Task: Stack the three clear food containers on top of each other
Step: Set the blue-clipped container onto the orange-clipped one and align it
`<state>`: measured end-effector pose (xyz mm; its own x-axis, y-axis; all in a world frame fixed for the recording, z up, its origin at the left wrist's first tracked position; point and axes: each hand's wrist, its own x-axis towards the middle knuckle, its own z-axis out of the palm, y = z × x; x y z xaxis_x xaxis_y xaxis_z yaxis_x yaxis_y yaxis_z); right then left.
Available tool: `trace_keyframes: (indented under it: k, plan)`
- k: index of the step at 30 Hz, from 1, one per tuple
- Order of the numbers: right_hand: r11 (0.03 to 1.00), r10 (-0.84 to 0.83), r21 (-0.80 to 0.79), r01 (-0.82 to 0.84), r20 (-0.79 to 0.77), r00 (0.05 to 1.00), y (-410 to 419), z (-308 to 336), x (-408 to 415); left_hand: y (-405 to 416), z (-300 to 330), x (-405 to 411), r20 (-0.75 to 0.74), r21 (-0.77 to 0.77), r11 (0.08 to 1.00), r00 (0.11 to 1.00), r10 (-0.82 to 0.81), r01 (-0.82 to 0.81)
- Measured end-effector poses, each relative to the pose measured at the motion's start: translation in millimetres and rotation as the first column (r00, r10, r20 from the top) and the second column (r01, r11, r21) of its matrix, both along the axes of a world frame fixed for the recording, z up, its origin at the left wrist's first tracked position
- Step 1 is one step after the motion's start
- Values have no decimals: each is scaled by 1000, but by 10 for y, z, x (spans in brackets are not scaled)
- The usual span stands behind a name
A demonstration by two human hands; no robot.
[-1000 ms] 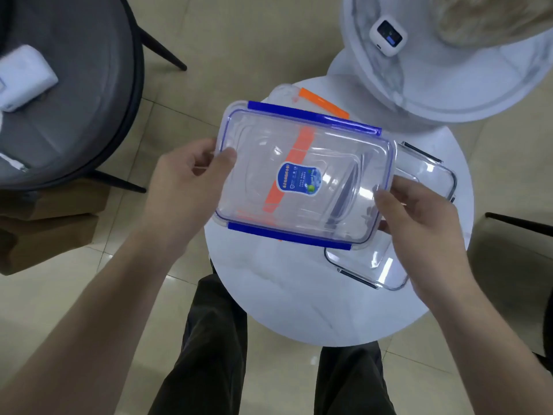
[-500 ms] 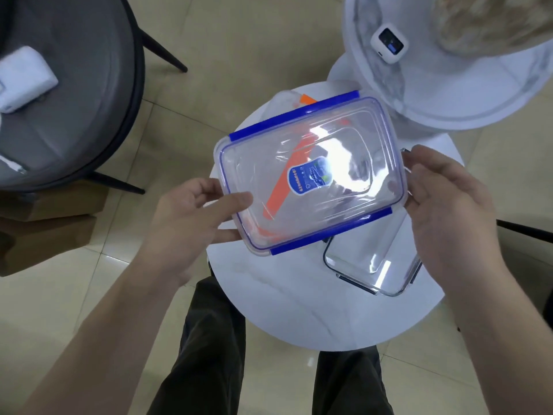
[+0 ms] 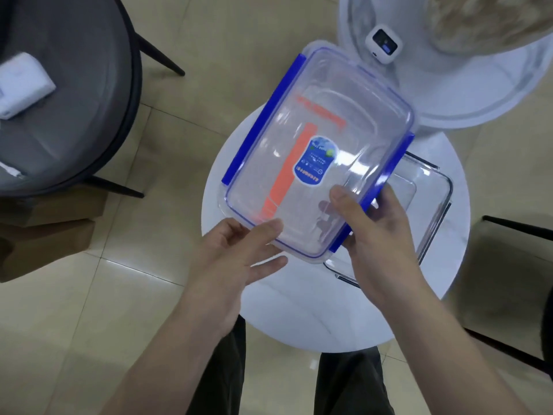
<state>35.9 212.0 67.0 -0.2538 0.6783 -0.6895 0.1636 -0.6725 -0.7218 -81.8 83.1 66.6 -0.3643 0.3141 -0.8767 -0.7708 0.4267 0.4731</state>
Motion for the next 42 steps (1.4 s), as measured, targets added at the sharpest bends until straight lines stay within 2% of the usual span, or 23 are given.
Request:
trace_keyframes:
  k: [2,5,11,21,25,37,42]
  plan:
    - [1000,26,-3,-26,-4,1000,16,-11,7,-23,-13,-89,-138,-65,993,985,-107,99]
    - [996,85,2,-85,-7,996,25,-36,2,13,4,-304,-361,-96,968,899,-250,231]
    - [991,127,31,-130,68,990,3,-123,-59,80,-82,-536,-457,-79,934,819,-345,349]
    - [974,174,101,-202,235,956,-29,-348,-71,86,-255,-544,-507,-127,902,754,-418,414]
    - [986,142,57,-157,204,969,-31,-352,-86,126,-258,-604,-483,-182,871,730,-483,456]
    - [994,107,-48,-102,133,985,-44,-290,-144,297,-228,-809,-261,-163,820,777,-572,549]
    - [995,104,-20,-102,151,983,-81,-297,-151,301,-261,-831,-248,-182,799,760,-602,573]
